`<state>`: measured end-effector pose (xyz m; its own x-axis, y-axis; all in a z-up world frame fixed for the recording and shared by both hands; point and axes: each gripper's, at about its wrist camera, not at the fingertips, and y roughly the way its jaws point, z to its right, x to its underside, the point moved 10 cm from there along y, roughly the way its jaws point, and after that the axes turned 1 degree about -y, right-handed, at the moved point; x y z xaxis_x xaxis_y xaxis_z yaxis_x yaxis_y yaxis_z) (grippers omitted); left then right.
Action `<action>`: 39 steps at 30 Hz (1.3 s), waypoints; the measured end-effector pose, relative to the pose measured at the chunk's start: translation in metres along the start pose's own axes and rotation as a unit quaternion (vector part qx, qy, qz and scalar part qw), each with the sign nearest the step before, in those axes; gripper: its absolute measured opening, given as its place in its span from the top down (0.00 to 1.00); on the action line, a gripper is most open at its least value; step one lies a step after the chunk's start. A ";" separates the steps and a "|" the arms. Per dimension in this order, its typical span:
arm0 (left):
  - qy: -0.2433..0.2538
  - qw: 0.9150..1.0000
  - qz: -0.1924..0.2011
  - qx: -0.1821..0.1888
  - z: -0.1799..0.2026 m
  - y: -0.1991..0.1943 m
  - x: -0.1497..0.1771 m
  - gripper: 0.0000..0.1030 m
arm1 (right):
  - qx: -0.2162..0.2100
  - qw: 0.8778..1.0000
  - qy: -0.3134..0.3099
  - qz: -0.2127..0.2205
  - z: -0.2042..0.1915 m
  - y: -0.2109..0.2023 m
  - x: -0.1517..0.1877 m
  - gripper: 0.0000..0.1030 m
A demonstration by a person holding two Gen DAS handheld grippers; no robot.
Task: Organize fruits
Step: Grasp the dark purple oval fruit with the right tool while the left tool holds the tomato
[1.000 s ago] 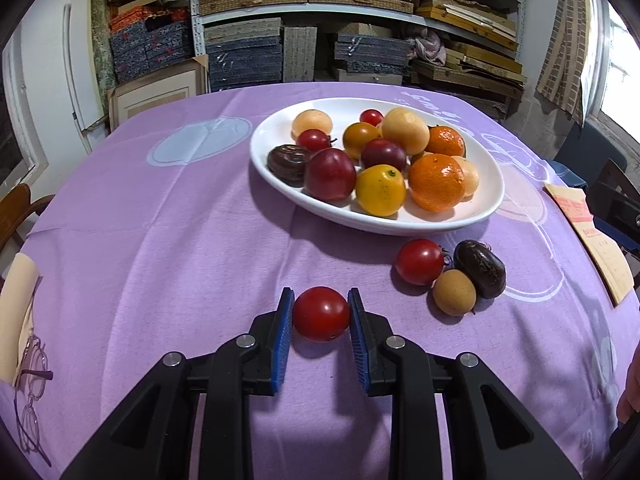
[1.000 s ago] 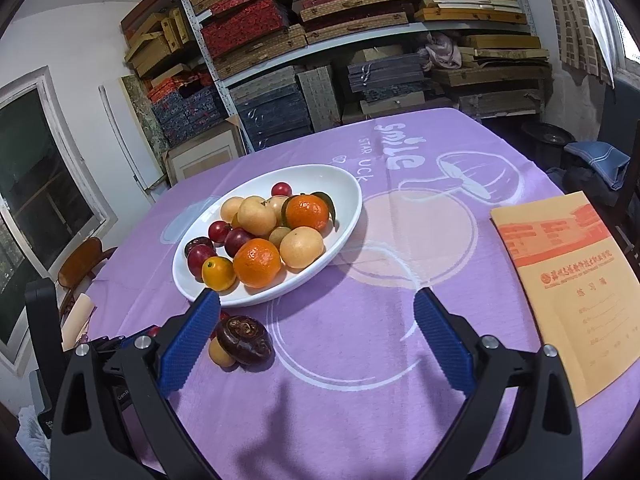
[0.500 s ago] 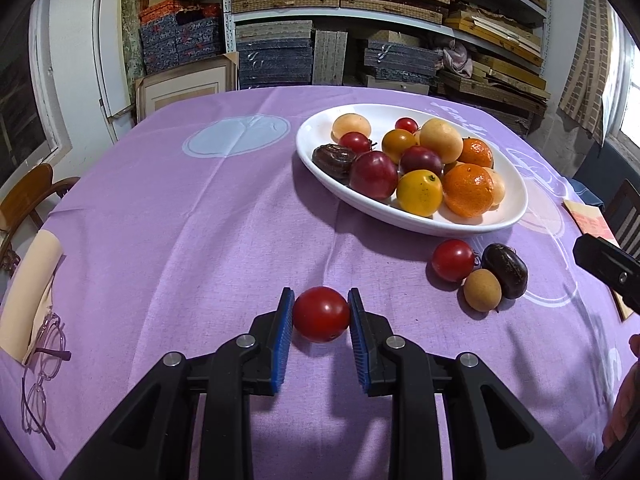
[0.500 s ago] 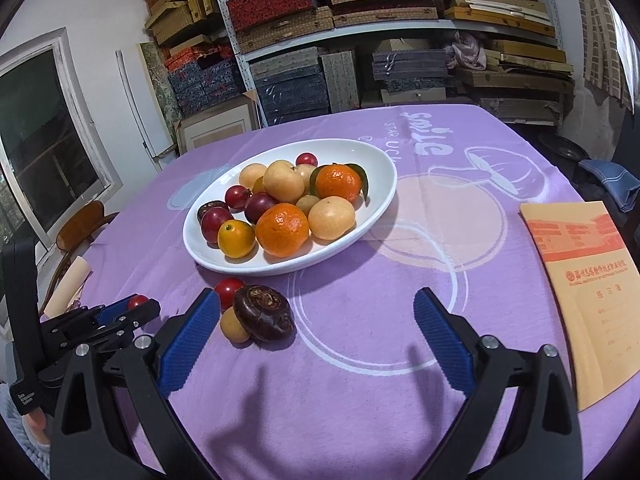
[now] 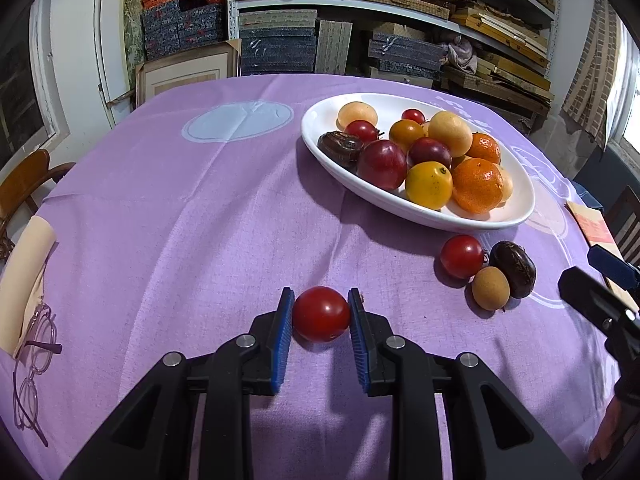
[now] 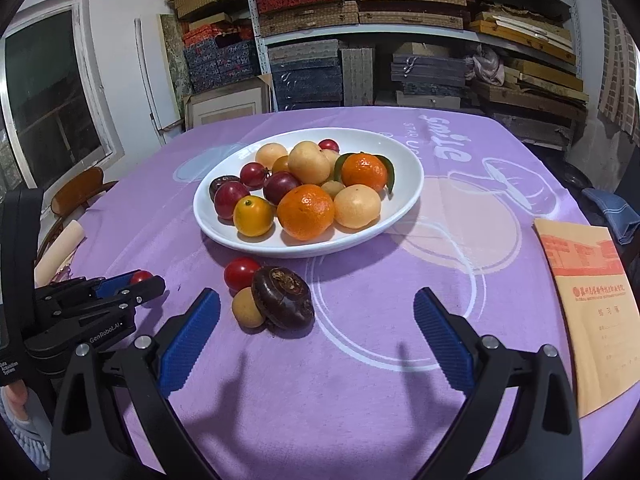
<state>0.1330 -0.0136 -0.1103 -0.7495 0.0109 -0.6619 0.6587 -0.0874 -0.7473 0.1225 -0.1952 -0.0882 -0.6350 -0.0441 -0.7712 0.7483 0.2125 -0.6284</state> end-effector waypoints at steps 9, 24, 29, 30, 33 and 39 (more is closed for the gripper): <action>-0.002 1.000 -0.004 0.005 0.001 0.002 0.000 0.74 | 0.027 0.998 -0.042 -0.037 -0.015 0.033 0.001 0.13; 0.005 1.000 -0.002 0.009 0.007 0.000 0.001 0.73 | -0.110 0.984 0.106 -0.096 0.009 0.052 0.009 0.73; 0.006 1.000 -0.003 0.008 0.008 0.000 0.002 0.73 | -0.058 0.995 0.032 -0.072 -0.002 0.046 0.006 0.77; 0.005 1.000 -0.002 0.010 0.008 -0.001 0.001 0.73 | -0.050 0.997 0.015 -0.062 -0.006 0.041 0.004 0.78; -0.002 1.000 0.005 0.030 0.012 -0.006 -0.009 0.73 | -0.064 0.997 0.010 -0.052 -0.013 0.023 0.002 0.78; 0.045 0.998 0.041 0.023 0.039 -0.003 -0.063 0.73 | -0.043 0.999 0.015 -0.014 -0.004 0.021 -0.052 0.78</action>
<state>0.1761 -0.0524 -0.0643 -0.6832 0.0916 -0.7244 0.7120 -0.1364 -0.6888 0.1701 -0.1846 -0.0609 -0.6613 -0.0225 -0.7498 0.7121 0.2955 -0.6369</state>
